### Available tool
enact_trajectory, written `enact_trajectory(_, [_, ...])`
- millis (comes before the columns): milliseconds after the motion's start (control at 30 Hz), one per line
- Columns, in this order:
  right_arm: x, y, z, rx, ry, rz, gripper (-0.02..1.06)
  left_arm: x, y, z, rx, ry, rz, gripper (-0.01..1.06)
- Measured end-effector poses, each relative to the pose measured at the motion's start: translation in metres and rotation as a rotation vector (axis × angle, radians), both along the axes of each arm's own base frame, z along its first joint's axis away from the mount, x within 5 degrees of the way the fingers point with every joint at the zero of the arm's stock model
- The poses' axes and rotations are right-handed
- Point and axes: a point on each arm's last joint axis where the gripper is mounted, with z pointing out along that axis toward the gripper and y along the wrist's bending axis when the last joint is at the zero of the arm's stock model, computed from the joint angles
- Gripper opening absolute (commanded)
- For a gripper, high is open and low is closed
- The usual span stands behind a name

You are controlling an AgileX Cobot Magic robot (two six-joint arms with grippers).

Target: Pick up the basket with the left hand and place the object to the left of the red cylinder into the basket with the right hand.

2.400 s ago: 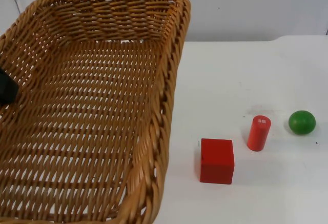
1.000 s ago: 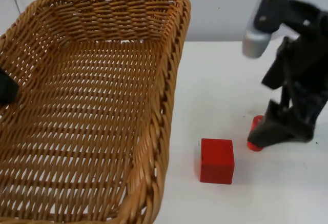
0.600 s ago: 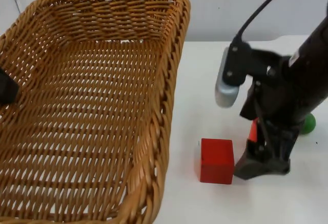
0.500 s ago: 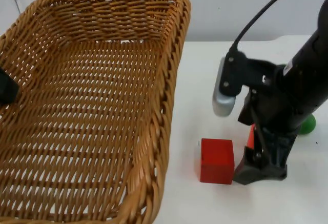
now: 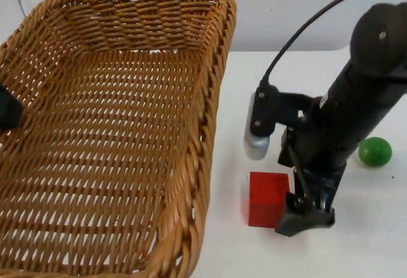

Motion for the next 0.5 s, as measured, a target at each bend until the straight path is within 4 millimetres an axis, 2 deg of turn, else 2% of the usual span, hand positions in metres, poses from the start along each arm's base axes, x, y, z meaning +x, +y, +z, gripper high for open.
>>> enact_trajectory(200, [0.0,0.001,-0.018,-0.023,0.019,0.025,1.05,0.0,0.0,0.0,-0.001,0.002,0.005,0.0])
enact_trajectory(400, [-0.001,0.007,-0.02,-0.007,-0.012,0.063,1.05,0.0,0.0,0.0,0.0,0.0,0.007,0.0])
enact_trajectory(500, [-0.005,0.019,-0.019,0.006,-0.04,0.093,1.05,0.0,0.0,0.0,0.0,0.0,0.007,0.0])
